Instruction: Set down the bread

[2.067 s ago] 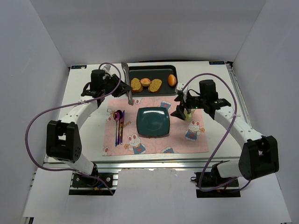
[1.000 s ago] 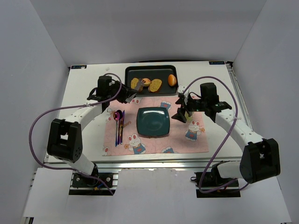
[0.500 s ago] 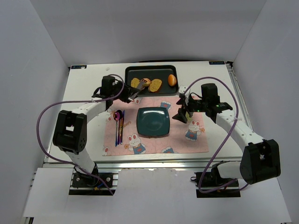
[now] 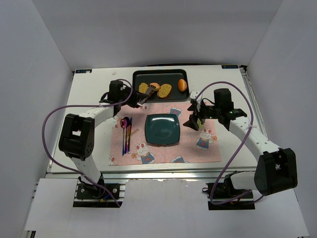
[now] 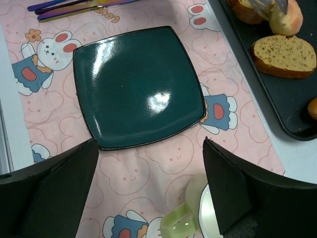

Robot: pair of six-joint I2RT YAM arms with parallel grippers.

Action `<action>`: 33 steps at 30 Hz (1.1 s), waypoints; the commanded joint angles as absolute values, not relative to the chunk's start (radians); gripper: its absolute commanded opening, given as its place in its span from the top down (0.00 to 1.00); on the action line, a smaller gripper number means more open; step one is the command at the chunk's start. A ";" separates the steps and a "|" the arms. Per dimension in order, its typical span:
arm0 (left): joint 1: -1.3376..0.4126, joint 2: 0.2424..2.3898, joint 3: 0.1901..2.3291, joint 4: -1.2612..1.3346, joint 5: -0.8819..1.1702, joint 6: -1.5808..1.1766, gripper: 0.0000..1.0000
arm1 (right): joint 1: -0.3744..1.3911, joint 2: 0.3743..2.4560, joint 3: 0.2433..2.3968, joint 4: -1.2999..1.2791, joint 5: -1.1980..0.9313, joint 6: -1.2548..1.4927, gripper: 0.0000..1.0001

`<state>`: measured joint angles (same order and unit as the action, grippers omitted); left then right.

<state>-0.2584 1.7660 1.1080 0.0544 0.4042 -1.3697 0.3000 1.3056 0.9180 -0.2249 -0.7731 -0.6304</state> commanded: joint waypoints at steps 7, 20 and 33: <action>-0.265 1.738 1.129 0.135 0.416 -1.393 0.81 | 0.291 1.272 0.913 -0.202 -0.799 -0.620 0.11; -0.265 1.431 0.995 0.006 0.492 -1.249 1.00 | 0.291 1.249 0.916 -0.230 -0.816 -0.663 0.11; -0.265 1.523 0.952 0.046 0.445 -1.240 0.75 | 0.290 1.263 0.928 -0.236 -0.841 -0.652 0.11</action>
